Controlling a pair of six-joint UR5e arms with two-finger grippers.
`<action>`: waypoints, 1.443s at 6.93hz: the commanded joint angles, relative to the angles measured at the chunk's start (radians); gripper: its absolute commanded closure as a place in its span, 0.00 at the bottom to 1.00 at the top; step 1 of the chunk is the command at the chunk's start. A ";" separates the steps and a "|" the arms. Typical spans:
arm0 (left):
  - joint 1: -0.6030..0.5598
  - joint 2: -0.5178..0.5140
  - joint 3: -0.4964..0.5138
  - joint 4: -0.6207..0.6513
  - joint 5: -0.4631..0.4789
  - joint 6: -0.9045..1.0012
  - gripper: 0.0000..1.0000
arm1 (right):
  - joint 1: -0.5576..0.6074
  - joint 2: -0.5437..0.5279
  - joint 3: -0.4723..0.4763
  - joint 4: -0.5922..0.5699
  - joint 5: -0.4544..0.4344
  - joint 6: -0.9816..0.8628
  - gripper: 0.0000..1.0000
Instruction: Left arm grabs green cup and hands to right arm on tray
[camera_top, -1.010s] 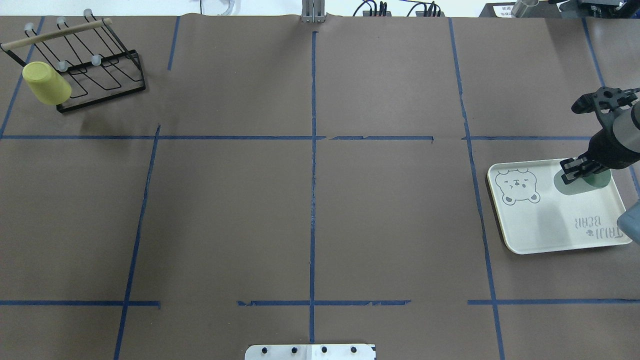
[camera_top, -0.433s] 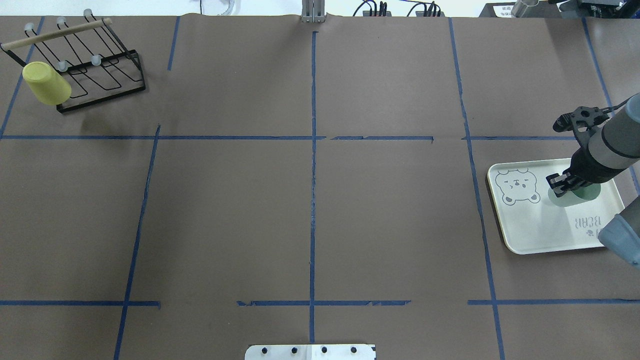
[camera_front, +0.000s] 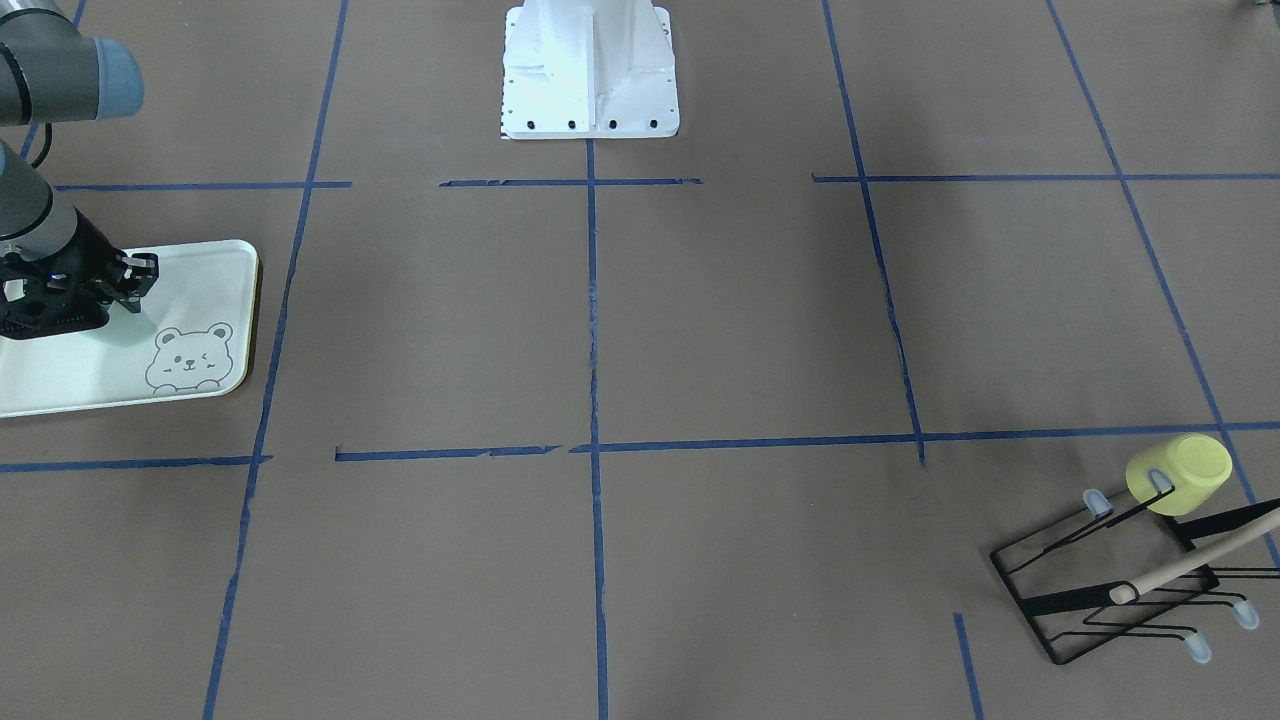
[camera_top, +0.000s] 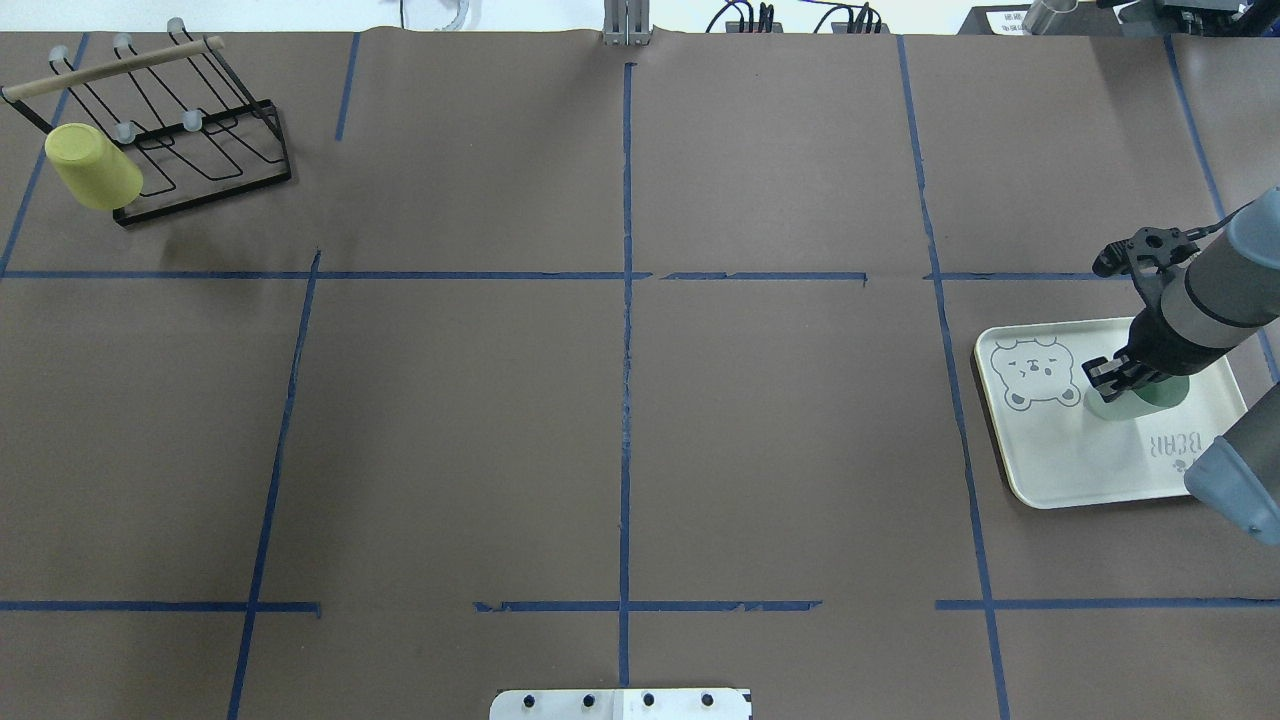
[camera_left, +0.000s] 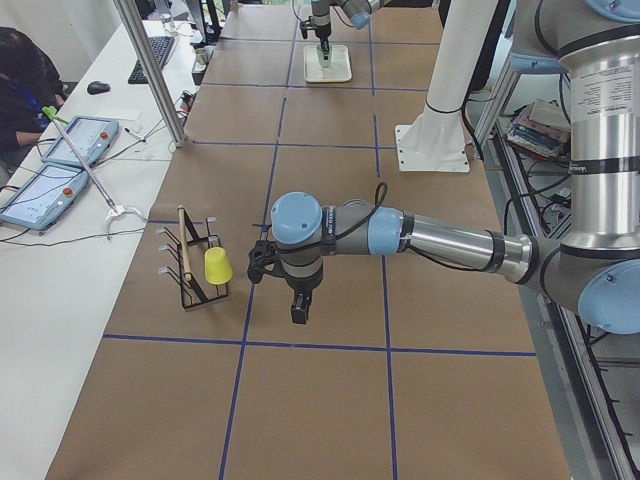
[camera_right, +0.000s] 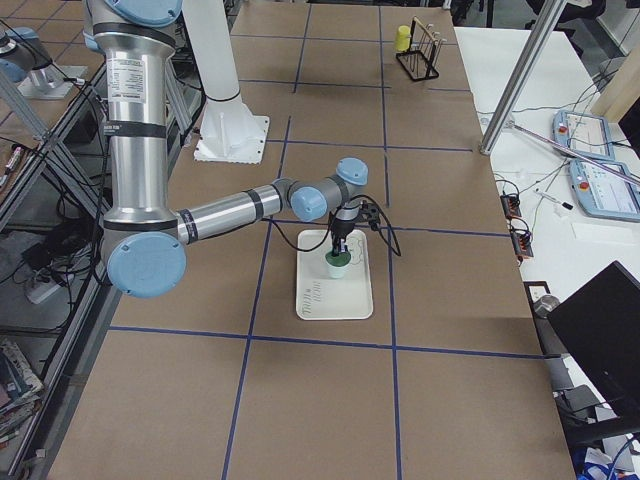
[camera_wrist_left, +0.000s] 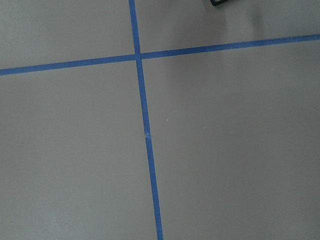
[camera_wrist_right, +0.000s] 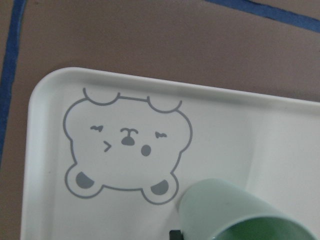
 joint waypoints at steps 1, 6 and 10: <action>0.000 -0.001 0.004 0.000 0.000 0.001 0.00 | -0.001 0.006 -0.009 0.007 0.001 -0.004 0.65; 0.000 -0.001 0.005 0.000 0.000 -0.001 0.00 | 0.035 -0.046 0.138 0.010 0.006 -0.004 0.00; 0.000 0.000 0.007 0.000 0.000 0.001 0.00 | 0.289 -0.234 0.192 -0.003 0.026 -0.318 0.00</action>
